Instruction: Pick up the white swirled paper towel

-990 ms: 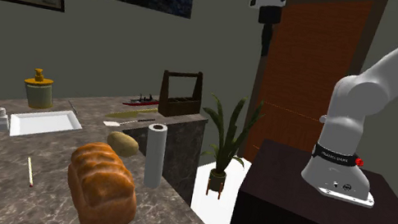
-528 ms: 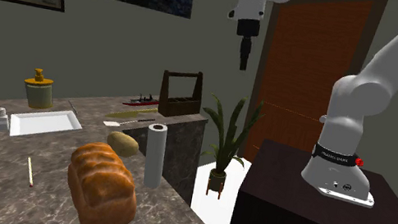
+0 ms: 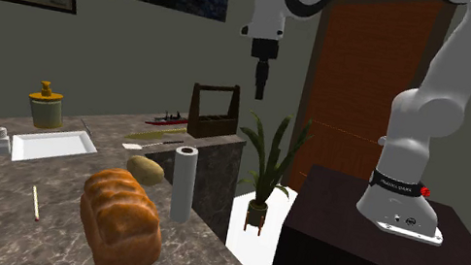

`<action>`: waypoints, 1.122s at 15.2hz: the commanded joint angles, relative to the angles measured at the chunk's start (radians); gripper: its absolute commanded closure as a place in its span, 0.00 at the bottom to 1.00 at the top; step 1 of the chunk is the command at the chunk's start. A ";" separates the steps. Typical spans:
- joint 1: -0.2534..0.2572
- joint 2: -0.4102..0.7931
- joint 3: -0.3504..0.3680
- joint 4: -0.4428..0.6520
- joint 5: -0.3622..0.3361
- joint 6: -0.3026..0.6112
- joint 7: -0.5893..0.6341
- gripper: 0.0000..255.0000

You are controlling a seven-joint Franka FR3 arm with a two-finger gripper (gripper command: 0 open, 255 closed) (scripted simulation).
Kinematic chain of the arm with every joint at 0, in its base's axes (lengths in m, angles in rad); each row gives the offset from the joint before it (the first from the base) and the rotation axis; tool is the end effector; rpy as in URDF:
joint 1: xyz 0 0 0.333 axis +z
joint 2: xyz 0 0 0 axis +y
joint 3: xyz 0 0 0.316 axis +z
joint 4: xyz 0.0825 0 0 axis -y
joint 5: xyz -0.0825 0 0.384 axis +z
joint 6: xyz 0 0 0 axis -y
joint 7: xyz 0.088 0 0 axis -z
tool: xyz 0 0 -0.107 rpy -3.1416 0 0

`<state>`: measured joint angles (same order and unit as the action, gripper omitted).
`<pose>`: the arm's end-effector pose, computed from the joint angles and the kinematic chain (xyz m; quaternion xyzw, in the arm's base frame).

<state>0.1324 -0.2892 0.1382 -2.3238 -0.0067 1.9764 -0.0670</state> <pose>0.4344 0.1221 0.4482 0.9854 0.1659 -0.0280 0.0256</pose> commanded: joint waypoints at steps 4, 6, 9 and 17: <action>0.029 0.162 0.043 0.079 -0.012 0.095 0.020 0.00; 0.040 0.228 0.059 0.116 -0.023 0.128 0.030 0.00; 0.060 0.328 0.080 0.179 -0.045 0.170 0.047 0.00; 0.130 0.598 0.115 0.392 -0.127 0.238 0.093 0.00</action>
<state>0.2505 0.2793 0.2485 -1.9520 -0.1235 2.2026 0.0181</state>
